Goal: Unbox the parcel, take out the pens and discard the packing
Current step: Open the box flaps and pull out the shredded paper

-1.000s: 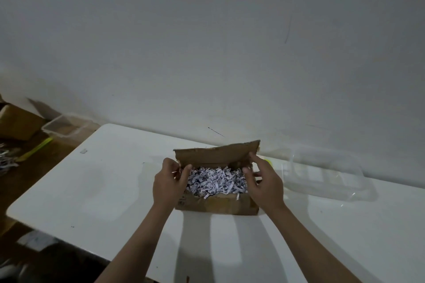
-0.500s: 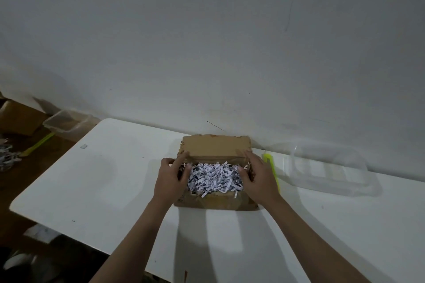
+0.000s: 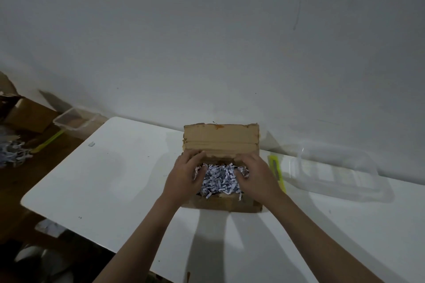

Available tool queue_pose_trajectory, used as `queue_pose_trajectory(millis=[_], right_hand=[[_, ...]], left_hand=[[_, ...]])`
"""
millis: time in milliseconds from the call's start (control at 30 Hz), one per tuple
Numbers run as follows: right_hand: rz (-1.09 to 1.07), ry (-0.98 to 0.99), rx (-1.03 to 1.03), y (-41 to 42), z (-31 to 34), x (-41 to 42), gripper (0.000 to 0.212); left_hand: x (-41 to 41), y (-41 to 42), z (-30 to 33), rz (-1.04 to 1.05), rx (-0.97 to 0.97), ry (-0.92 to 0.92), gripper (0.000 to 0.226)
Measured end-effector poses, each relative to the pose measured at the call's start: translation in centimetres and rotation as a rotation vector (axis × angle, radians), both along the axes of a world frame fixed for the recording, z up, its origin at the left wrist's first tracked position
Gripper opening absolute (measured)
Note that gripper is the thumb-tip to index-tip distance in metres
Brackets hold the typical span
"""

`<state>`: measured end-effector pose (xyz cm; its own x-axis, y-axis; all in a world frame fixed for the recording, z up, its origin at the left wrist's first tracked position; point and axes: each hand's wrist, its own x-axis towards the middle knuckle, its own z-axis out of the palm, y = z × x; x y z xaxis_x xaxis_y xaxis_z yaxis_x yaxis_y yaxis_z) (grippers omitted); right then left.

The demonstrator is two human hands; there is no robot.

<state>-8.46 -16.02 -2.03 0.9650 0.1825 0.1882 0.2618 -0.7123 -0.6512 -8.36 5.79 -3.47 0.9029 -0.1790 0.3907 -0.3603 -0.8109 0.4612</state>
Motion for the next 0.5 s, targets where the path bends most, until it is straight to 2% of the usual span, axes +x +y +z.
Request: queue_pose_trajectory(millis=[133,233,500], right_hand=[[-0.037,0.204,-0.215,0.7,0.3,0.3,0.044],[-0.018,0.274,-0.255,1.1,0.3,0.9,0.056],[0.119,0.468,-0.301,1.3,0.2,1.6,0.074]], left_hand=[[-0.3,-0.4,-0.7,0.112,-0.037,0.118,0.036],[0.0,-0.6,-0.9,0.194,0.068,0.241,0.037],[1.3,-1.0,1.1,0.096,0.312,0.612,0.050]])
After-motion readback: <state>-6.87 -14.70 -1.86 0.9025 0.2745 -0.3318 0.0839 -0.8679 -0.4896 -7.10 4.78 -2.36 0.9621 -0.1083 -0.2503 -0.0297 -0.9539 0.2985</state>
